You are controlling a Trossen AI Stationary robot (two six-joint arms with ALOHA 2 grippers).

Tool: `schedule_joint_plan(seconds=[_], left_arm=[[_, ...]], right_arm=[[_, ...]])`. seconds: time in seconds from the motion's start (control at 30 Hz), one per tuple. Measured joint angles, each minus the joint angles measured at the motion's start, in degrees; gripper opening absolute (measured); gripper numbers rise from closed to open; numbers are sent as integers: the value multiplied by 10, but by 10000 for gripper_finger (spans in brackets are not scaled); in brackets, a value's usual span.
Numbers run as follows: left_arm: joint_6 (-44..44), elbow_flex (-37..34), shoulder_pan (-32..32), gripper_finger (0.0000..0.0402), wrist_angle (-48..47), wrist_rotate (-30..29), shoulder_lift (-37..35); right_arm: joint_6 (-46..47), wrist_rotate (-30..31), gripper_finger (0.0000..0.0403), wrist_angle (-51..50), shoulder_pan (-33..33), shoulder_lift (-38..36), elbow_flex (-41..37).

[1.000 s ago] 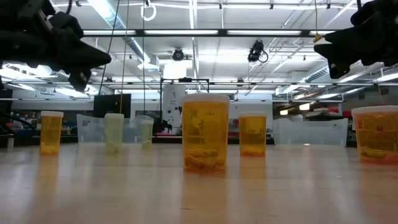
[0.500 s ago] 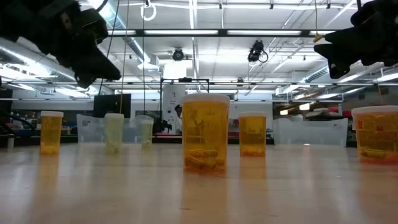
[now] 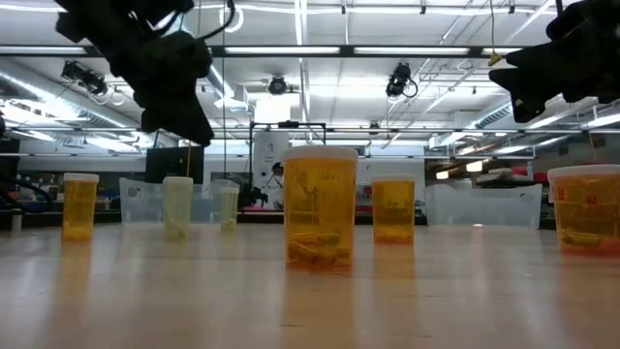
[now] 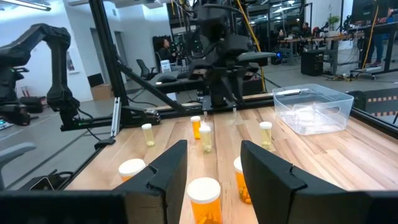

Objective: Pick and place medicine bottles into bin by pill shape (circle, oval)
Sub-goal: Put the top yellow tablet bottle into the left transparent bin

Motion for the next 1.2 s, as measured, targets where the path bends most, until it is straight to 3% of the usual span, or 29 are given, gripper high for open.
schedule_joint_plan(seconds=[0.27, 0.47, 0.83, 1.2], left_arm=[[-19, 62, 64, 169, -46, 71, 93], [-20, 119, 90, 194, -149, 87, 143], [-30, 131, 117, 210, -151, 102, 205], [-8, 131, 122, 227, -131, 89, 216]], right_arm=[[-23, -3, 157, -29, 0, -1, 21], [-27, -4, 157, -29, 0, 0, 27], [-26, -4, 157, -33, 0, 1, 27], [-26, -4, 157, -33, 0, 1, 27]])
